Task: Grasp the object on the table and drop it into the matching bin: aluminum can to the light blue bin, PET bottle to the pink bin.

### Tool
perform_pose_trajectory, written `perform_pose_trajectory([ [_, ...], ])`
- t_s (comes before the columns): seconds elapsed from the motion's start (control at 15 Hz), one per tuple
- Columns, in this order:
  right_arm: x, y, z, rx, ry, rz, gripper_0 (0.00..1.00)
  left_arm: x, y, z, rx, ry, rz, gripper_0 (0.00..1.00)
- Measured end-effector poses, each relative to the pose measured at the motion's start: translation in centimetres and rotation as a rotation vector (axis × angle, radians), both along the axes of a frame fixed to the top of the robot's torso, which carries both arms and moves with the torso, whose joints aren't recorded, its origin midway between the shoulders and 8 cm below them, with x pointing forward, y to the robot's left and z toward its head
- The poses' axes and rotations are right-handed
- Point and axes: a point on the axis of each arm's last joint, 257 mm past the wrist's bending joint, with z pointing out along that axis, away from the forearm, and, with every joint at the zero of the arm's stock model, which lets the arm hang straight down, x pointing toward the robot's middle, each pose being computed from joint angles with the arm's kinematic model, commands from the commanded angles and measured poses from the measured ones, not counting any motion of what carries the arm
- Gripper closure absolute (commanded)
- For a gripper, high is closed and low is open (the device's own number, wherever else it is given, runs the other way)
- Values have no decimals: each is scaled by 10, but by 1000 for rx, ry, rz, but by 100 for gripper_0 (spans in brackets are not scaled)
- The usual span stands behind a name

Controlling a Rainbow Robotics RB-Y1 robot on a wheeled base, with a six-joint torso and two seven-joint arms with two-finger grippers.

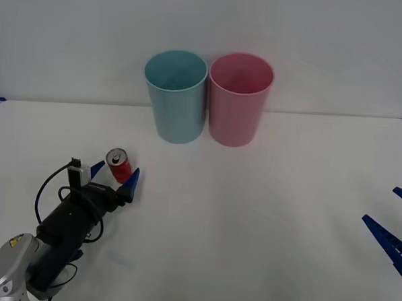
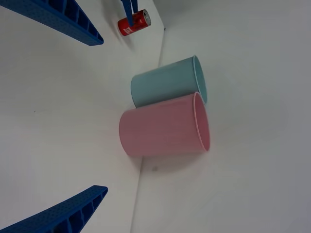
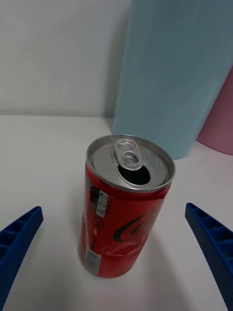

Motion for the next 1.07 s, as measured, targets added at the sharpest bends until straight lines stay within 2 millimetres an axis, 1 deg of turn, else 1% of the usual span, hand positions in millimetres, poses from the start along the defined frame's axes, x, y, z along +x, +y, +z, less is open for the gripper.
perform_pose_trajectory([
  [0.33,0,0,0,0,0,0,0,23,-5,-1,3,12,-6,0],
  [0.53,0,0,0,0,0,0,0,29,-8,-2,3,16,-10,0],
  [0.67,0,0,0,0,0,0,0,29,-8,-2,3,16,-10,50],
  [0.73,0,0,0,0,0,0,0,29,-8,-1,4,16,-9,77],
  [0.8,0,0,0,0,0,0,0,29,-8,-1,6,15,-10,89],
  [0.87,0,0,0,0,0,0,0,29,-7,-1,10,13,-9,94],
  [0.93,0,0,0,0,0,0,0,29,-7,-1,13,12,-8,97],
  [1.07,0,0,0,0,0,0,0,29,-6,-1,17,11,-8,98],
])
